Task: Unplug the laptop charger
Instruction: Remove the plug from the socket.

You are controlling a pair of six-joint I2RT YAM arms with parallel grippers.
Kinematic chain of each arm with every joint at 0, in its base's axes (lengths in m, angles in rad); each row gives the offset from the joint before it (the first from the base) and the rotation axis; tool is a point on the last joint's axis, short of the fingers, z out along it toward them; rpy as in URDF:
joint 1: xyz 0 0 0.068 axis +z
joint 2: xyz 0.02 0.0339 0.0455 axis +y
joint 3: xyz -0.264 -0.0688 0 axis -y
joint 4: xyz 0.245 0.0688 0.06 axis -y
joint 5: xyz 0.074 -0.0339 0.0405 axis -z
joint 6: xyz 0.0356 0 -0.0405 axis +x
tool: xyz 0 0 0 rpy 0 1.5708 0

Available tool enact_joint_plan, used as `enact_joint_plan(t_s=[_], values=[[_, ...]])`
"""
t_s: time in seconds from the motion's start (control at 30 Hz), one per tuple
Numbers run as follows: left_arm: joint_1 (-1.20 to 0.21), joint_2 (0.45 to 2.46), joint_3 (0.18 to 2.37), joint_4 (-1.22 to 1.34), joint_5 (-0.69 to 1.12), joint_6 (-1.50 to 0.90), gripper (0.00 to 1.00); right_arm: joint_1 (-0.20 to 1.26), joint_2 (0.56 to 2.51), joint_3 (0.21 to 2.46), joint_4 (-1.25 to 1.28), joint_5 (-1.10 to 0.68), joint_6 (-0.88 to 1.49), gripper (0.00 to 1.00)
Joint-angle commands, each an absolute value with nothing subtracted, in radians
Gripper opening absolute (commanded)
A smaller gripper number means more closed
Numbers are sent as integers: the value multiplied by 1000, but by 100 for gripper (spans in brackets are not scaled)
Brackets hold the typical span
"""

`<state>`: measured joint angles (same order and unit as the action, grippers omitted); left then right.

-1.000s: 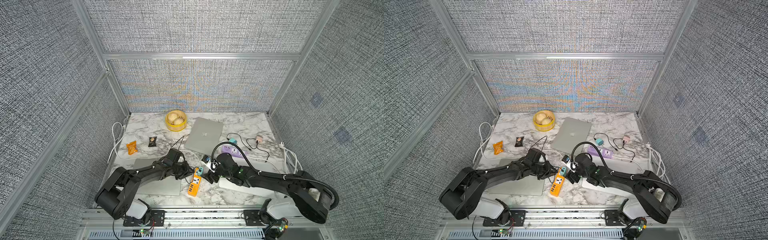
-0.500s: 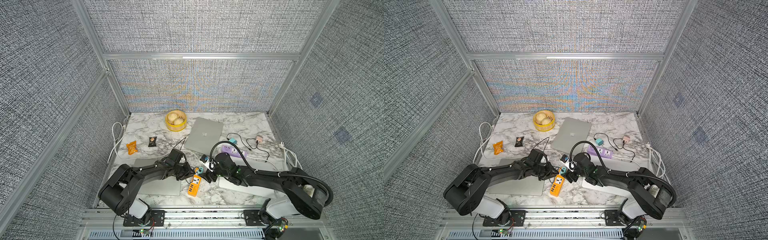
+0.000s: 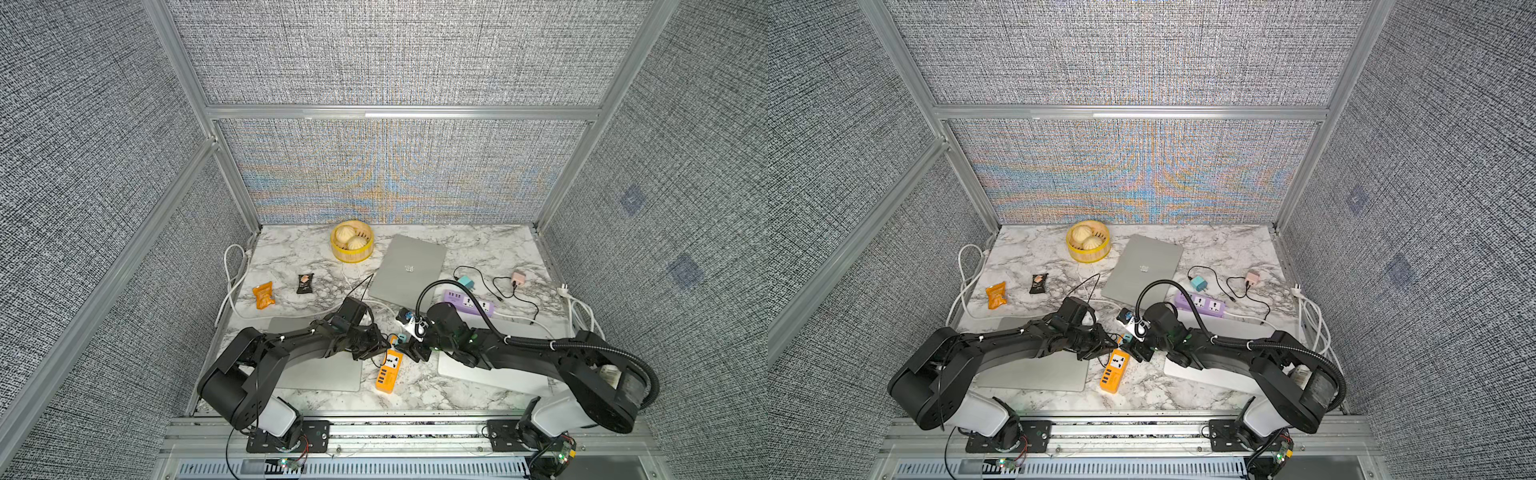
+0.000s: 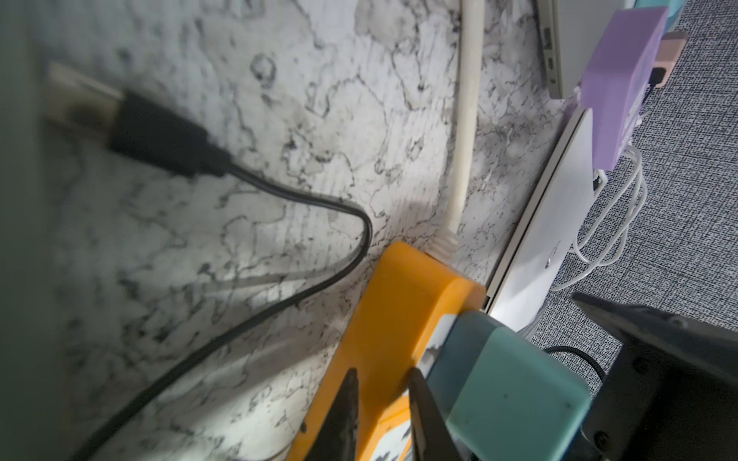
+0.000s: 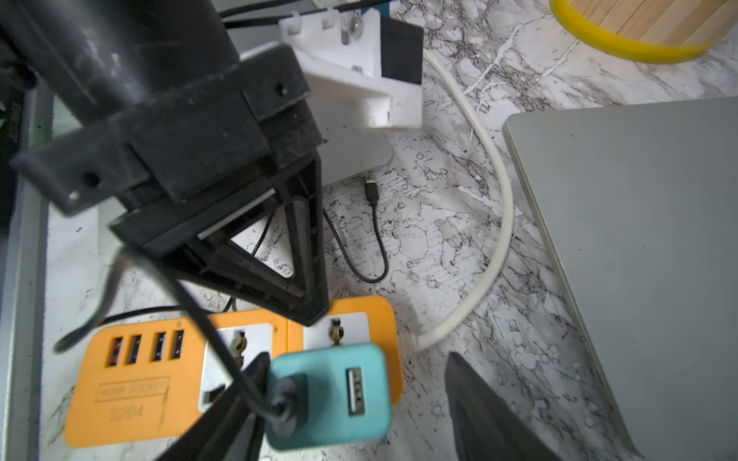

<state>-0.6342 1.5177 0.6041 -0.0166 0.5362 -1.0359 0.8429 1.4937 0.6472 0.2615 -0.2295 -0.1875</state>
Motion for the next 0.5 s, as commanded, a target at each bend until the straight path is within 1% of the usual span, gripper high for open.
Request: enact_joint_plan(t_s=[0.0,0.17,0.33,0.47], values=[[-635,1528,604,-83,487,-1024,22,844,1488,653,237,-240,-217,66],[-637,1531,604,-80,483,-1026,22,844,1485,661,203,-242,-233,63],[-637,1541,613,-80,485,-1024,22,846,1482,661,194,-245,-240,56],[-637,1550,618,-81,489,-1022,22,849,1484,662,192,-242,-241,52]])
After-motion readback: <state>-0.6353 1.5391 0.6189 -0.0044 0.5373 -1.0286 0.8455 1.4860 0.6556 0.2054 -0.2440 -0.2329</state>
